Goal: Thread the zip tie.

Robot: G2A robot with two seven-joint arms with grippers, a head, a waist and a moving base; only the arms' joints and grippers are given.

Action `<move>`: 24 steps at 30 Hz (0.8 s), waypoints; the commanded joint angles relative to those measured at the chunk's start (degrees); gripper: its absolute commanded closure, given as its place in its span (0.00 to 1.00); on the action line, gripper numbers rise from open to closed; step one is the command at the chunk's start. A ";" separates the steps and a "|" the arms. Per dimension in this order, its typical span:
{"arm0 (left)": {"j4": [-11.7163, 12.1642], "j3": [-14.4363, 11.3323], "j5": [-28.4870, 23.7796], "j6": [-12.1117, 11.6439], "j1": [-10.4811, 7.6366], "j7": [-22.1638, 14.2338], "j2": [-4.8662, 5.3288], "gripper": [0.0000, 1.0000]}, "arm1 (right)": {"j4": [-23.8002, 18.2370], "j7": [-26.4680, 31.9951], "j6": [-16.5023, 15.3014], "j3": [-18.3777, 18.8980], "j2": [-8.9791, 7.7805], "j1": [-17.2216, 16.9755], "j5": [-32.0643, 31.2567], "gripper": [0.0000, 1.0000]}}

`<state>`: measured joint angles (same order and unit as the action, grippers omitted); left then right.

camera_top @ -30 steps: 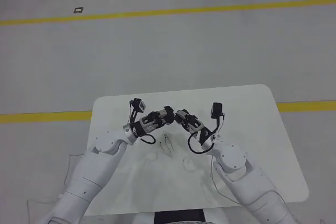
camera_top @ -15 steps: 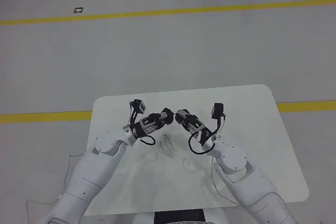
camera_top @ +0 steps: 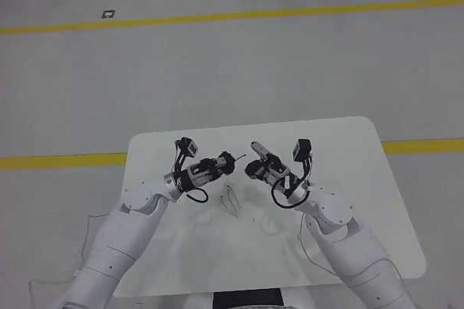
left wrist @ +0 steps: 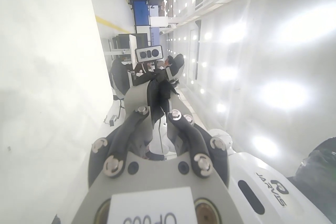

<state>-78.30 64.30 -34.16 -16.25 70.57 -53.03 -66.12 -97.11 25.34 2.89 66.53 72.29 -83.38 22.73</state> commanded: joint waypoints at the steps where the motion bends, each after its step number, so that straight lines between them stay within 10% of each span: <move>1: 0.37 0.63 0.36 1.51 -0.47 -3.73 0.43 1.00 | 0.17 1.31 0.24 0.11 -0.06 0.07 0.15 0.00; 12: -0.25 0.54 -0.30 2.07 -0.28 -2.86 0.42 1.00 | 0.42 3.22 0.36 -0.06 -0.02 -0.03 2.26 0.00; 24: 5.48 4.10 -4.65 5.42 -2.29 -24.11 2.50 1.00 | 10.84 29.54 5.75 -0.47 -0.72 7.83 11.90 0.00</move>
<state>-73.21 68.30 -38.68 -10.94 68.43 -75.66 -63.74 -87.04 53.58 8.87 66.48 71.53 -76.20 34.42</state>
